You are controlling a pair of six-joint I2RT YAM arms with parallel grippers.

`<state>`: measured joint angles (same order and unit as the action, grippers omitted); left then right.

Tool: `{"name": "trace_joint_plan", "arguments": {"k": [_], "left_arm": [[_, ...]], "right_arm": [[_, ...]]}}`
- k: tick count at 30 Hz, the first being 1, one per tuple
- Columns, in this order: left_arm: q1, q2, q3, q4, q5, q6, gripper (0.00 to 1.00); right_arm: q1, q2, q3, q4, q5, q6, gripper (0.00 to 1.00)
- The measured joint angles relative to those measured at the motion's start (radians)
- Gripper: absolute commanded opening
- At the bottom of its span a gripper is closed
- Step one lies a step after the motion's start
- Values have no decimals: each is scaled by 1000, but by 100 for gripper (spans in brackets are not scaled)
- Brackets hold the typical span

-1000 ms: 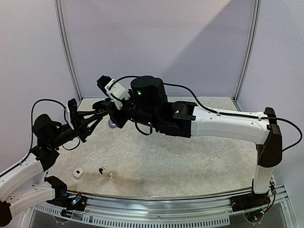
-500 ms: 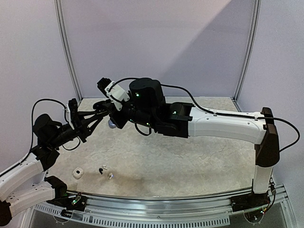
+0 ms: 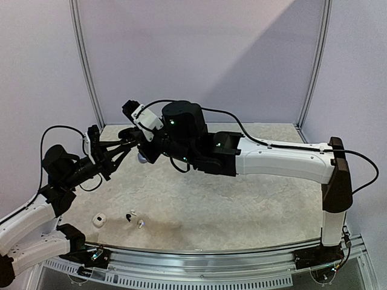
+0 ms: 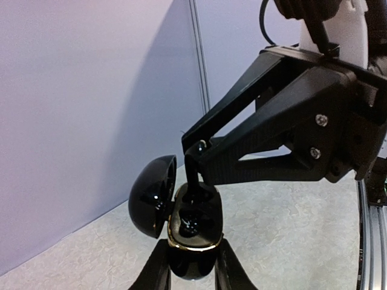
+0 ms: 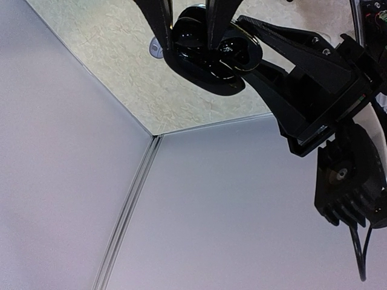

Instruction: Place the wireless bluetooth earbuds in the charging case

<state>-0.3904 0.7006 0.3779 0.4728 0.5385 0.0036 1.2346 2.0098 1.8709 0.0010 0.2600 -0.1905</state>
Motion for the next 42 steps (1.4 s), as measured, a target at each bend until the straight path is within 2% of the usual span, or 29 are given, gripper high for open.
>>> {"name": "trace_joint_plan", "arguments": {"k": [9, 13, 17, 42], "left_arm": [[0, 0, 0, -4, -14, 3, 0], [0, 0, 0, -5, -19, 3, 0], [0, 0, 0, -7, -26, 3, 0], [0, 0, 0, -29, -41, 3, 0]], "right_arm": [[1, 9, 3, 13, 9, -32, 0], [1, 14, 11, 7, 13, -36, 11], [1, 21, 18, 6, 16, -36, 16], [1, 49, 54, -23, 23, -39, 21]]}}
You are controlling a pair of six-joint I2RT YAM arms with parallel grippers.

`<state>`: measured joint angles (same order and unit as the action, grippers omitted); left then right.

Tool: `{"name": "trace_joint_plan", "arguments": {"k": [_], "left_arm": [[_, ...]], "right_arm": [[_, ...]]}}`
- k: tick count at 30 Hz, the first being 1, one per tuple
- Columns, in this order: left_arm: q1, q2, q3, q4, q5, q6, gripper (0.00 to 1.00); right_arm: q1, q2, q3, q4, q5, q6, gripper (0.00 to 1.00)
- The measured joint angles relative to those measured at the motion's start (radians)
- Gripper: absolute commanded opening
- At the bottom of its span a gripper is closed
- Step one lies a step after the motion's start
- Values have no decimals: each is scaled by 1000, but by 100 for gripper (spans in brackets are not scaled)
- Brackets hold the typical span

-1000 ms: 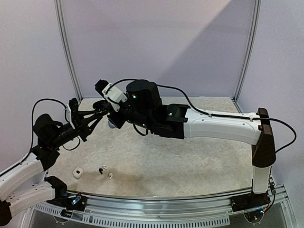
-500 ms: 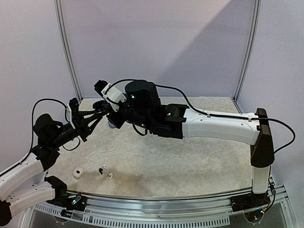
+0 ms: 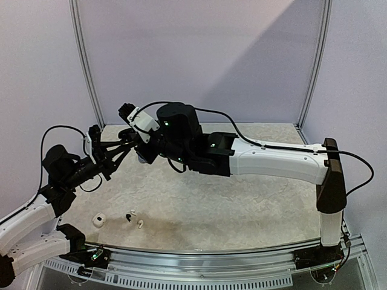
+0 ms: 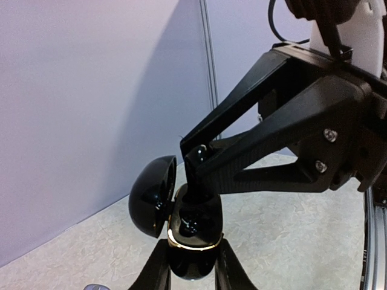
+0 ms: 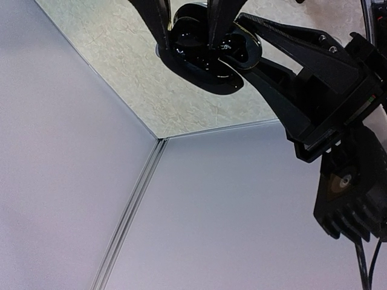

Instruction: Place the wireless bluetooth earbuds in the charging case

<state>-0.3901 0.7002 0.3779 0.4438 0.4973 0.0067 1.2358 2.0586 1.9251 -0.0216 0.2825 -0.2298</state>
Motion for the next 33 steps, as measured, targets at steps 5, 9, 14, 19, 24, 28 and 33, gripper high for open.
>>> {"name": "trace_joint_plan", "arguments": {"k": [5, 9, 14, 19, 24, 28, 33], "left_arm": [[0, 0, 0, 2, -1, -15, 0], [0, -2, 0, -2, -3, -20, 0], [0, -2, 0, -1, -3, -23, 0], [0, -2, 0, 1, -3, -27, 0], [0, -2, 0, 5, -2, -43, 0], [0, -2, 0, 13, 0, -69, 0], [0, 3, 0, 15, -14, -133, 0]], "right_arm": [[1, 2, 0, -5, 0, 0, 22], [1, 5, 0, -8, 0, 1, 23], [1, 6, 2, -8, 0, 2, 25], [1, 13, 21, -23, 0, 3, 26], [1, 24, 45, -33, 1, 9, 27], [1, 30, 66, -50, 5, 19, 31], [1, 36, 81, -64, 5, 40, 42]]}}
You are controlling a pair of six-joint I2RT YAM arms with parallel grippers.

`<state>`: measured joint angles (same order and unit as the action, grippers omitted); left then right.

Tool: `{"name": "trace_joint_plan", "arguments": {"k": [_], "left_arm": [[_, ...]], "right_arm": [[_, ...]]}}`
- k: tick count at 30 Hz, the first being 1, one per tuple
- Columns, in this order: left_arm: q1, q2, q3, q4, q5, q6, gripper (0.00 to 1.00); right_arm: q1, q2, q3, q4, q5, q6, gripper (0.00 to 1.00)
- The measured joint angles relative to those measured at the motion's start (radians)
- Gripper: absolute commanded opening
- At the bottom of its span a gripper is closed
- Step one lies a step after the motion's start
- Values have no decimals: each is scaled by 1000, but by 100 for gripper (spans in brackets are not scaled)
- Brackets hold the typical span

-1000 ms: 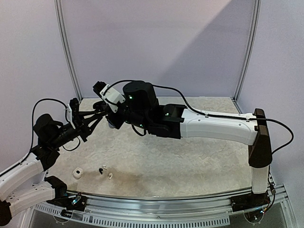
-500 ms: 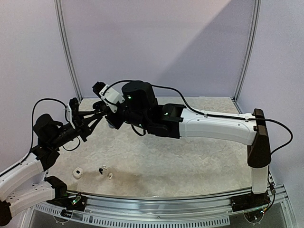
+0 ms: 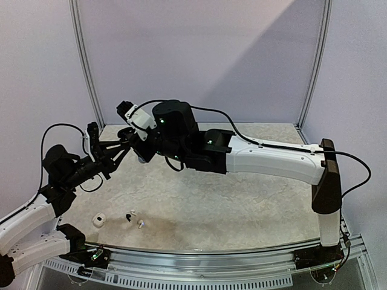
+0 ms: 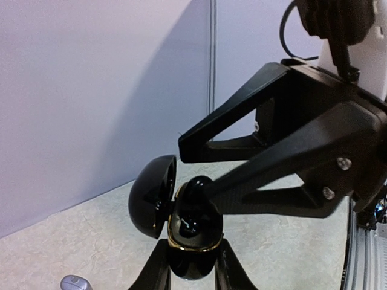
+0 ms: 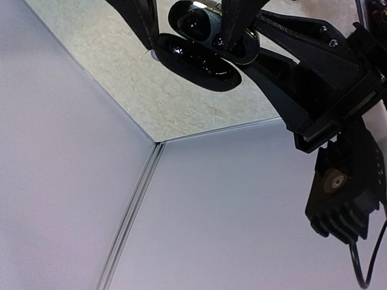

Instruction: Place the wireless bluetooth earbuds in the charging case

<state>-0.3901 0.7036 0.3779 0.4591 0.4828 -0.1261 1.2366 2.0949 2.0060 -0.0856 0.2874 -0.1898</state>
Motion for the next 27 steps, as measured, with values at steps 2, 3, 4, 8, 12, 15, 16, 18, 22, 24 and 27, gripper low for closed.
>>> {"name": "trace_joint_plan", "arguments": {"k": [2, 3, 4, 8, 12, 15, 16, 18, 22, 24, 27], "left_arm": [[0, 3, 0, -2, -16, -29, 0], [0, 3, 0, -5, -29, -44, 0], [0, 3, 1, -10, -44, -61, 0], [2, 3, 3, -37, -89, -100, 0], [5, 4, 13, -83, -148, -134, 0], [8, 4, 26, -137, -228, -156, 0], [9, 3, 29, -153, -253, -158, 0], [11, 3, 36, -193, -312, -158, 0], [13, 3, 47, -264, -418, -143, 0], [14, 3, 48, -286, -459, -130, 0], [14, 3, 48, -306, -499, -108, 0]], "right_arm": [[0, 0, 2, -6, -2, 7, 47], [0, 0, 3, -10, -7, 12, 50], [0, 0, 3, -13, -12, 19, 53], [0, -11, 4, -18, -41, 46, 61], [-1, -52, 4, -23, -70, 92, 64], [-3, -86, 14, -34, -51, 156, 62], [-3, -90, 23, -43, -30, 186, 62], [-5, -85, 42, -86, 12, 242, 67], [-8, 64, 238, -272, 50, 378, 75], [-8, 179, 335, -335, 45, 420, 76], [1, 325, 370, -396, -13, 438, 70]]}}
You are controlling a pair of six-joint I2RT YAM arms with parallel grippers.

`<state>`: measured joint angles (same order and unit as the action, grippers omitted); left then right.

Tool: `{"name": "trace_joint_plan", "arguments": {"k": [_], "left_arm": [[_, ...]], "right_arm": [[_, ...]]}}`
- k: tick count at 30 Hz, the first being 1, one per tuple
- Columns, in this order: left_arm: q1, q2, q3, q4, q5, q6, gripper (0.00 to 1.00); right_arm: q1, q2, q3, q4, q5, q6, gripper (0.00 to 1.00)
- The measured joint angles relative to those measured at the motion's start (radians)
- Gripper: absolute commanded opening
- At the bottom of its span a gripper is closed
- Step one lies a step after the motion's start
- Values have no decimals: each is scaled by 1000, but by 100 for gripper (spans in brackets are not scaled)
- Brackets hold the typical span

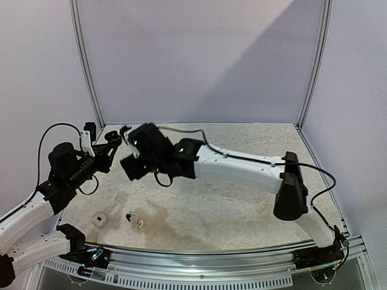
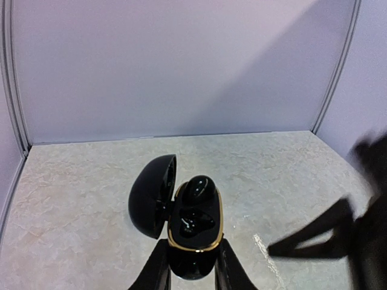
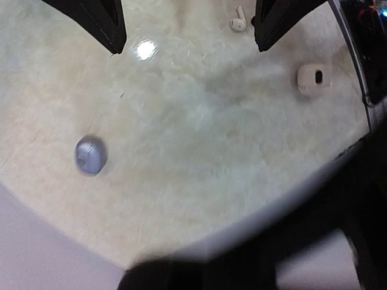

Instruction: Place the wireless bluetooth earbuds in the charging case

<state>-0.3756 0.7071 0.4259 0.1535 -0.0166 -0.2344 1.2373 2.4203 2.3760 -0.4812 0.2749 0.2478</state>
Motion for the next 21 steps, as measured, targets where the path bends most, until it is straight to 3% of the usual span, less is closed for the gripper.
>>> {"name": "trace_joint_plan", "arguments": {"k": [3, 4, 10, 21], "left_arm": [[0, 0, 0, -2, -19, 19, 0], [1, 0, 0, -2, -22, 23, 0], [1, 0, 0, -2, -23, 39, 0], [1, 0, -1, 12, -16, 50, 0]], "right_arm": [[11, 106, -5, -34, -103, -24, 47], [16, 130, -8, -35, -136, -43, 43], [59, 169, -11, 3, -311, -180, 45], [73, 251, 2, 85, -389, -303, 50]]}}
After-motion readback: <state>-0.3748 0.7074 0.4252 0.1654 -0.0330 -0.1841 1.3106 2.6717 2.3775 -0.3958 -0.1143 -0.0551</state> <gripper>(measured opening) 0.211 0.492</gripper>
